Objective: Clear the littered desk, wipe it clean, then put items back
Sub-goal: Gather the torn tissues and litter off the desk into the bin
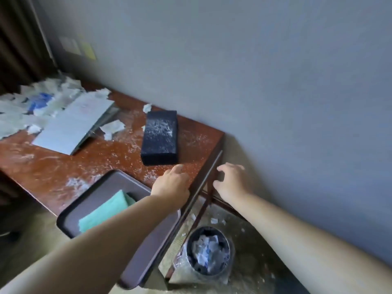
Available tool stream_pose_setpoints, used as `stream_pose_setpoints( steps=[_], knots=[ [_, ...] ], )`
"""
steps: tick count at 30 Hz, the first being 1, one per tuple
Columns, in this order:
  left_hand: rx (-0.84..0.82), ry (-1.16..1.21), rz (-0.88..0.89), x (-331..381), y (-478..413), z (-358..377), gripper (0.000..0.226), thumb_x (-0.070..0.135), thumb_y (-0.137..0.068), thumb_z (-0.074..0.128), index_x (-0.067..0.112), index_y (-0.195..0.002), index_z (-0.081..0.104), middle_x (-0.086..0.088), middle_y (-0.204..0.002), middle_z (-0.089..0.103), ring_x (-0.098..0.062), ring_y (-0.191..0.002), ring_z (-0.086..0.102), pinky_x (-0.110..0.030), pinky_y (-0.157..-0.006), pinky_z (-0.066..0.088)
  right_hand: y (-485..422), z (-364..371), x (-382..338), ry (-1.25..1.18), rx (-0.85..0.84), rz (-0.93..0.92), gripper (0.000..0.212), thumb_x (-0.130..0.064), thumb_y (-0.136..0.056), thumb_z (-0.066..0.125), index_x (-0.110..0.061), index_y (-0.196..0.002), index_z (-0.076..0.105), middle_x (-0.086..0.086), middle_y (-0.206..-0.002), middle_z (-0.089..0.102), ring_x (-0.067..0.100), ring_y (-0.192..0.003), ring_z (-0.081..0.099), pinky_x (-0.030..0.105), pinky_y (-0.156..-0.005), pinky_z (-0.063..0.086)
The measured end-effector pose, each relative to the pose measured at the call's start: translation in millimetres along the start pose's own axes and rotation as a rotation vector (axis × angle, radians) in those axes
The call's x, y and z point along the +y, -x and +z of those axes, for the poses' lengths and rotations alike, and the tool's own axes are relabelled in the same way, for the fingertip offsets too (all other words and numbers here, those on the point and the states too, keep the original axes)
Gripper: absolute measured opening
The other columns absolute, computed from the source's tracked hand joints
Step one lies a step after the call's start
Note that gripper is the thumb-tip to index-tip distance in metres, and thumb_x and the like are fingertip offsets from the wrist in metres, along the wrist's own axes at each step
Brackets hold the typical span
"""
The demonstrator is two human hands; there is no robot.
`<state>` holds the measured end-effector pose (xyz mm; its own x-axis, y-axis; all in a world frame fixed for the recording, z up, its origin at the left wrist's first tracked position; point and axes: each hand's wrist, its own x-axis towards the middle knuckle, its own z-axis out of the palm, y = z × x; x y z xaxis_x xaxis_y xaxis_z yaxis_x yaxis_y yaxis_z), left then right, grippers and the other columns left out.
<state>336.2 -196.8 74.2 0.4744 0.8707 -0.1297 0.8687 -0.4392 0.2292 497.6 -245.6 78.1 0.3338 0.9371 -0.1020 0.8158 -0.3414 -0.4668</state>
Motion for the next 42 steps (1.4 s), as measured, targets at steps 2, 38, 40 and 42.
stream_pose_setpoints(
  steps=[2, 38, 40, 42],
  knots=[
    [0.028, -0.001, -0.068, -25.5, 13.4, -28.7, 0.034, 0.019, -0.088, 0.050, 0.020, -0.121, 0.059, 0.000, -0.151, 0.027, -0.025, -0.124, 0.044, -0.040, -0.096, 0.045, 6.9, -8.2, -30.7, 0.040, -0.007, -0.045, 0.045, -0.028, -0.085, 0.061, -0.020, -0.129, 0.055, 0.001, -0.139, 0.049, 0.023, -0.132, 0.035, 0.034, -0.108, 0.033],
    [-0.003, 0.143, -0.205, -444.4, 60.3, -140.1, 0.071, 0.024, -0.090, 0.058, 0.024, -0.148, 0.019, -0.001, -0.149, 0.034, -0.018, -0.120, 0.052, -0.028, -0.090, 0.050, -70.8, 197.1, -375.1, -0.191, -0.078, 0.169, 0.054, -0.028, -0.088, 0.063, -0.020, -0.137, 0.043, 0.005, -0.134, 0.050, 0.013, -0.081, 0.055, 0.016, -0.049, 0.038],
    [-0.005, 0.110, -0.224, -461.0, 34.1, -142.6, 0.073, 0.025, -0.090, 0.058, 0.023, -0.149, 0.015, -0.001, -0.151, 0.030, -0.019, -0.123, 0.049, -0.029, -0.093, 0.048, -97.4, 206.3, -372.8, -0.206, -0.074, 0.219, 0.055, -0.028, -0.088, 0.062, -0.019, -0.138, 0.042, 0.006, -0.137, 0.049, 0.019, -0.098, 0.058, 0.018, -0.056, 0.042],
    [0.007, 0.091, -0.260, -476.4, 6.6, -144.7, 0.073, 0.025, -0.090, 0.059, 0.023, -0.149, 0.016, -0.001, -0.152, 0.028, -0.021, -0.128, 0.044, -0.033, -0.100, 0.044, -116.7, 213.5, -369.0, -0.210, -0.074, 0.276, 0.057, -0.030, -0.088, 0.063, -0.019, -0.139, 0.041, 0.006, -0.138, 0.048, 0.023, -0.114, 0.055, 0.025, -0.071, 0.049]
  ],
)
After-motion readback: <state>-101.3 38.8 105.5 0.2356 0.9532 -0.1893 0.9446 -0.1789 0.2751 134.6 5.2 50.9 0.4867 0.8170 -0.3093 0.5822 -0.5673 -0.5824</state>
